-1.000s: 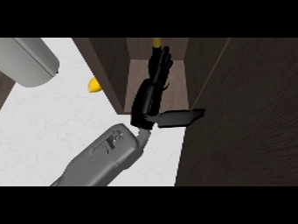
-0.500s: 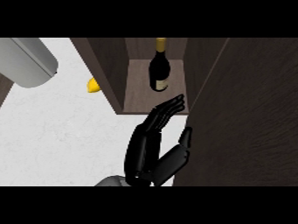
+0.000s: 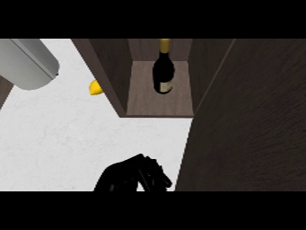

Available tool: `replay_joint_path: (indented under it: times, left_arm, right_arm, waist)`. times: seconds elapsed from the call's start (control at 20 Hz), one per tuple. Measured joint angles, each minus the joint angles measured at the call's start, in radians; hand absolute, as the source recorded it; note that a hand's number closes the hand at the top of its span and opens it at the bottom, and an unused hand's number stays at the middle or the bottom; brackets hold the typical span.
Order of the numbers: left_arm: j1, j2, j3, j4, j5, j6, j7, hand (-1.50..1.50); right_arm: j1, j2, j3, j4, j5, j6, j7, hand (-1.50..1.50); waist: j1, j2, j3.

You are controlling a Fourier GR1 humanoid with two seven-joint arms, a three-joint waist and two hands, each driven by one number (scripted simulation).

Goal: Pick up the wine, place it into the cabinet and close the cabinet

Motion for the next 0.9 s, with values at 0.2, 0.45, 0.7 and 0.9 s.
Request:
replay_joint_path:
  times: [0.2,0.45,0.7,0.9]
  left_arm:
    - [0.100,0.115,0.019,-0.089,0.025,-0.083,-0.040,1.50]
    - [0.203,0.259,0.094,-0.184,0.092,-0.200,-0.077,1.50]
    - [0.317,0.380,0.224,-0.244,0.190,-0.325,-0.140,1.50]
    - [0.415,0.476,0.367,-0.256,0.280,-0.441,-0.193,1.50]
  right_arm:
    - [-0.016,-0.002,0.057,0.002,-0.019,0.043,-0.014,1.50]
    - [-0.023,0.068,0.157,0.005,-0.037,0.048,-0.012,1.50]
    - [-0.029,0.137,0.262,0.009,-0.041,0.026,0.021,1.50]
    - [-0.072,0.191,0.359,0.030,-0.023,0.007,0.035,1.50]
  waist:
    - [0.005,0.001,0.001]
    - [0.011,0.001,0.000]
    - [0.013,0.004,0.002]
    - [0.018,0.000,-0.001]
